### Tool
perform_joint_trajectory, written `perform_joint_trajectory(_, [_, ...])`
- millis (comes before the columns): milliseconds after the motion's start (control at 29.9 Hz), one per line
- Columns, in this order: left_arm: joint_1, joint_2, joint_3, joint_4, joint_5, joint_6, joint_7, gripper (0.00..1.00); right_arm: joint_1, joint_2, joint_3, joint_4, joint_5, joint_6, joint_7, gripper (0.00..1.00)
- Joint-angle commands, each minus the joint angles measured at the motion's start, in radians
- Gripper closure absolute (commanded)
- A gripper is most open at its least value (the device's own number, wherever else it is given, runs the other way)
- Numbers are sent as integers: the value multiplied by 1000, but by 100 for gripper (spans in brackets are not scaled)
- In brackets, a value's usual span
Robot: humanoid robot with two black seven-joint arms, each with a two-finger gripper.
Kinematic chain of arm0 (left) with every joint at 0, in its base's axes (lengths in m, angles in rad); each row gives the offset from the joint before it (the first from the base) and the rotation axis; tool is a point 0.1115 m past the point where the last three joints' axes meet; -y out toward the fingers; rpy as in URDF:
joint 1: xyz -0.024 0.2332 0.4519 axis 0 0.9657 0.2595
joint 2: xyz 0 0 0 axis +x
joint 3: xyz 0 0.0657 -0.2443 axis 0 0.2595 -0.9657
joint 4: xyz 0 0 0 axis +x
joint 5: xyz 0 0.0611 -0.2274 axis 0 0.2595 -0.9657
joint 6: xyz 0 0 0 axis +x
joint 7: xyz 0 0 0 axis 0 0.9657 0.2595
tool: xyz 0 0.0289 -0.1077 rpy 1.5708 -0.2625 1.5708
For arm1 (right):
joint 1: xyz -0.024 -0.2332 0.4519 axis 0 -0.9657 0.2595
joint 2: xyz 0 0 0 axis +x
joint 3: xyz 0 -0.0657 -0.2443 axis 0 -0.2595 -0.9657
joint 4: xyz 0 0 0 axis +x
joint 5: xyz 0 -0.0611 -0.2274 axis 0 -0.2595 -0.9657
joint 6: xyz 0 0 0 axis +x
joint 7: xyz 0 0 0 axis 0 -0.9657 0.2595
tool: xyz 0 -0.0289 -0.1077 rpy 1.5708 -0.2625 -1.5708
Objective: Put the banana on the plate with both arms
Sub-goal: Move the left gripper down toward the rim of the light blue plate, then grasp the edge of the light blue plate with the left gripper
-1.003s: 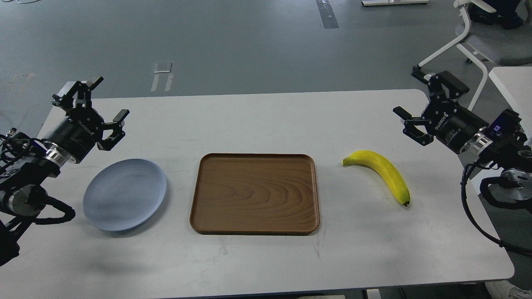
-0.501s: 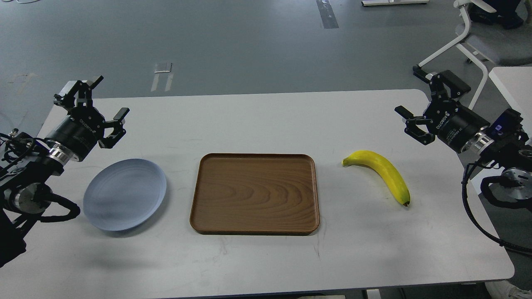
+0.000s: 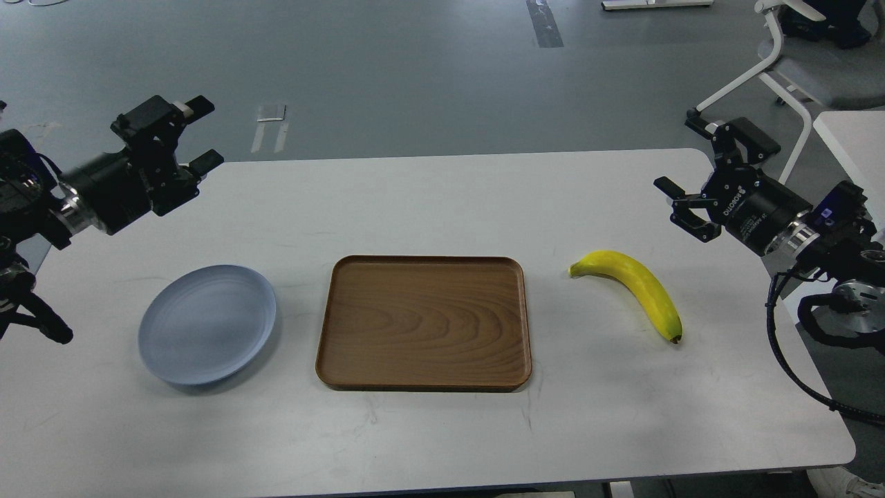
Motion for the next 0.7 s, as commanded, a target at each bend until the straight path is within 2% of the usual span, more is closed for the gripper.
perform_joint_trajectory(0, [15,62,2,-141,340,0,0,1,-2,6,0,0,0,0,0,0])
perform_joint_trajectory(33, [17,73,4,-166,452,20,0,1,-3,7,0,2,0,0,0,0])
perform_joint_trajectory(67, [17,79,5,-173,558,77,0,1,-5,15,0,2,0,0,0,0])
perform_joint_trajectory(100, [17,79,5,-173,559,78,0,1,-5,15,0,2,0,0,0,0])
perform_joint_trajectory(167, [11,93,45,-170,757,183,0,1,-5,30,0,2,-2,0,0,0])
perform_joint_trajectory(201, [8,104,62,-166,807,205,0,1,-5,32,-2,2,0,0,0,0])
perform_joint_trajectory(267, [3,177,122,-158,959,266,0,1,-5,41,0,2,0,0,0,0])
perform_joint_trajectory(401, [9,222,171,-131,994,276,0,1,-3,49,0,0,0,0,0,0])
perform_joint_trajectory(468, [15,207,195,-44,993,281,0,1,-3,53,0,2,-2,0,0,0])
perform_joint_trajectory(501, [15,206,196,-43,993,281,0,1,-3,53,0,2,-2,0,0,0])
perform_joint_trajectory(568, [15,165,237,49,985,288,0,1,-3,53,0,2,0,0,0,0])
perform_joint_trajectory(668, [15,136,277,116,956,293,0,1,-3,53,0,3,0,0,0,0])
